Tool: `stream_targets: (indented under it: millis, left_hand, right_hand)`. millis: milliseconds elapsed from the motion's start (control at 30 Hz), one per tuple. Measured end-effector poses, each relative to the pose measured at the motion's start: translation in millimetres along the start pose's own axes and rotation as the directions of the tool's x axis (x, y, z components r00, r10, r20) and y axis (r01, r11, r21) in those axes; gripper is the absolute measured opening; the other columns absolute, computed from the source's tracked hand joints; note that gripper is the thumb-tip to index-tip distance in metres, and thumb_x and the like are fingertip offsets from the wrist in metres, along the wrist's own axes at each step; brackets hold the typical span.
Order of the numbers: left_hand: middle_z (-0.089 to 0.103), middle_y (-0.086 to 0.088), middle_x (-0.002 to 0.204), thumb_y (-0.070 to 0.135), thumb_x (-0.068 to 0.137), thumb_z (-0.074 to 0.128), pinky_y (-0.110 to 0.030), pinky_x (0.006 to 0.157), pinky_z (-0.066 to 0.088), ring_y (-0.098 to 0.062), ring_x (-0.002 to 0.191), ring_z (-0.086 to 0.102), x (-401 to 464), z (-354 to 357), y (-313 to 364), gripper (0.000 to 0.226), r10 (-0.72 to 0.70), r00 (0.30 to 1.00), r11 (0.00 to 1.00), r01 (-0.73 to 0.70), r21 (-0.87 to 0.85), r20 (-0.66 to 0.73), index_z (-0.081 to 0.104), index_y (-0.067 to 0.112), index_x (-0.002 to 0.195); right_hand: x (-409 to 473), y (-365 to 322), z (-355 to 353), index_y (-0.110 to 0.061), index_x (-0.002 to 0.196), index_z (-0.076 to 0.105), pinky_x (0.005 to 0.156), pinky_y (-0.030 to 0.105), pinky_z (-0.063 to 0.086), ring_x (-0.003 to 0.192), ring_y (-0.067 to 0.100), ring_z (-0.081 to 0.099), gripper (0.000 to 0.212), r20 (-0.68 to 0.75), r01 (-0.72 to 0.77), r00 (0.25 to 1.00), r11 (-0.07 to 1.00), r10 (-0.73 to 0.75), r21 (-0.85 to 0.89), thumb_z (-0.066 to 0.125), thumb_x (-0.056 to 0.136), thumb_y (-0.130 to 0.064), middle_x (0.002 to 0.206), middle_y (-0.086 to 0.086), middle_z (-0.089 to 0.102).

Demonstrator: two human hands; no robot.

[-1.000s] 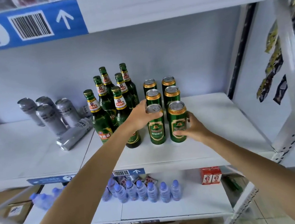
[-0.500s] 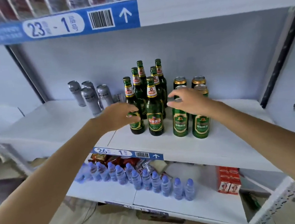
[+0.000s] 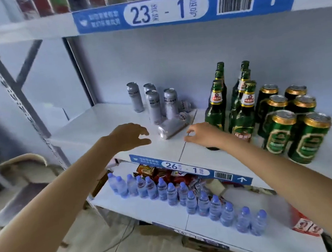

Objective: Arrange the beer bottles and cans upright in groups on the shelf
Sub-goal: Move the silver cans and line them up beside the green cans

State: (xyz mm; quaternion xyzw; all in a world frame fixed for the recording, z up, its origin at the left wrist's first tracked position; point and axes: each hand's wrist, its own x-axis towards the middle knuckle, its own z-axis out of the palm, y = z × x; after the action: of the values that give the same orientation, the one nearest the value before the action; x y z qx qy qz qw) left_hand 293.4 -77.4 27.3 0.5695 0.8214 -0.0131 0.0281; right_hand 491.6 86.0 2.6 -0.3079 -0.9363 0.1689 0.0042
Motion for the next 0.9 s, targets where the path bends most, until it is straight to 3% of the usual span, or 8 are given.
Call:
stream_targets:
  millis: [100,200,333,467,533,667,767,900]
  left_hand:
    - [0.059,0.002,0.130,0.054,0.092,0.049,-0.031,0.100,0.035,-0.018,0.120,0.051,9.3,2.3,-44.0,0.046,0.018,0.999,1.000,-0.019,0.009,0.034,0.057,0.026,0.128]
    - [0.059,0.003,0.129,0.053,0.092,0.049,-0.030,0.098,0.035,-0.017,0.119,0.052,24.3,1.9,-80.9,0.044,0.041,0.999,0.999,-0.041,-0.002,0.028,0.058,0.027,0.127]
    - [0.061,0.003,0.126,0.054,0.091,0.050,-0.028,0.096,0.037,-0.016,0.117,0.053,54.3,1.8,-115.6,0.044,0.075,0.997,0.996,-0.075,-0.041,0.001,0.059,0.027,0.125]
    - [0.062,0.004,0.124,0.055,0.090,0.052,-0.030,0.096,0.039,-0.016,0.114,0.055,90.5,8.7,-135.9,0.043,0.082,0.997,0.993,-0.082,-0.079,-0.007,0.061,0.027,0.122]
    - [0.062,0.004,0.123,0.054,0.090,0.053,-0.030,0.096,0.040,-0.016,0.113,0.056,107.8,12.0,-142.4,0.043,0.074,0.997,0.992,-0.075,-0.101,-0.011,0.062,0.027,0.122]
    - [0.062,0.003,0.125,0.055,0.090,0.053,-0.032,0.097,0.041,-0.018,0.113,0.057,146.1,16.8,-153.1,0.044,0.053,0.999,0.992,-0.052,-0.113,0.005,0.061,0.027,0.122]
    - [0.062,0.002,0.127,0.056,0.089,0.054,-0.034,0.098,0.043,-0.020,0.115,0.058,174.7,17.4,-157.6,0.048,0.030,0.999,0.984,-0.034,-0.172,-0.026,0.060,0.024,0.125]
    - [0.060,-0.005,0.130,0.058,0.087,0.054,-0.038,0.098,0.045,-0.027,0.117,0.057,217.9,15.2,-154.2,0.059,-0.039,0.997,0.926,0.011,-0.376,-0.067,0.053,0.017,0.130]
  right_hand:
    - [36.7,-21.1,13.8,-0.003,0.107,0.063,0.080,0.033,0.046,0.102,0.030,0.060,0.046,0.030,-0.095,0.995,0.993,0.093,0.071,0.049,0.094,-0.045,0.108,0.014,0.067]
    - [68.9,-29.1,24.6,-0.009,0.081,0.059,0.060,0.030,0.034,0.082,0.024,0.055,0.041,0.050,-0.209,0.977,0.974,0.205,0.088,0.045,0.095,-0.046,0.081,0.008,0.060]
    - [108.7,-23.7,38.3,-0.005,0.120,0.061,0.072,0.029,0.041,0.098,0.028,0.061,0.060,0.068,-0.346,0.938,0.934,0.341,0.090,0.044,0.091,-0.055,0.120,0.015,0.064]
    - [139.7,-23.5,39.0,-0.005,0.138,0.047,0.090,0.032,0.043,0.125,0.032,0.052,0.070,0.087,-0.460,0.888,0.873,0.451,0.162,0.040,0.093,-0.059,0.141,0.018,0.050]
    - [156.8,-23.0,40.5,-0.009,0.144,0.040,0.095,0.033,0.044,0.128,0.033,0.049,0.074,0.105,-0.512,0.858,0.816,0.503,0.270,0.041,0.091,-0.061,0.146,0.017,0.044]
    - [186.0,-29.0,49.3,-0.008,0.147,0.032,0.080,0.035,0.047,0.122,0.035,0.054,0.086,0.187,-0.606,0.775,0.628,0.603,0.487,0.050,0.085,-0.065,0.144,0.019,0.044]
    - [201.2,-35.0,62.5,-0.008,0.146,0.034,0.082,0.035,0.050,0.116,0.032,0.057,0.095,0.186,-0.638,0.730,0.557,0.658,0.532,0.060,0.076,-0.068,0.140,0.018,0.049]
    - [217.6,-47.3,72.7,-0.007,0.138,0.040,0.052,0.026,0.044,0.076,0.026,0.058,0.089,0.207,-0.647,0.663,0.412,0.720,0.641,0.069,0.072,-0.059,0.119,0.014,0.059]
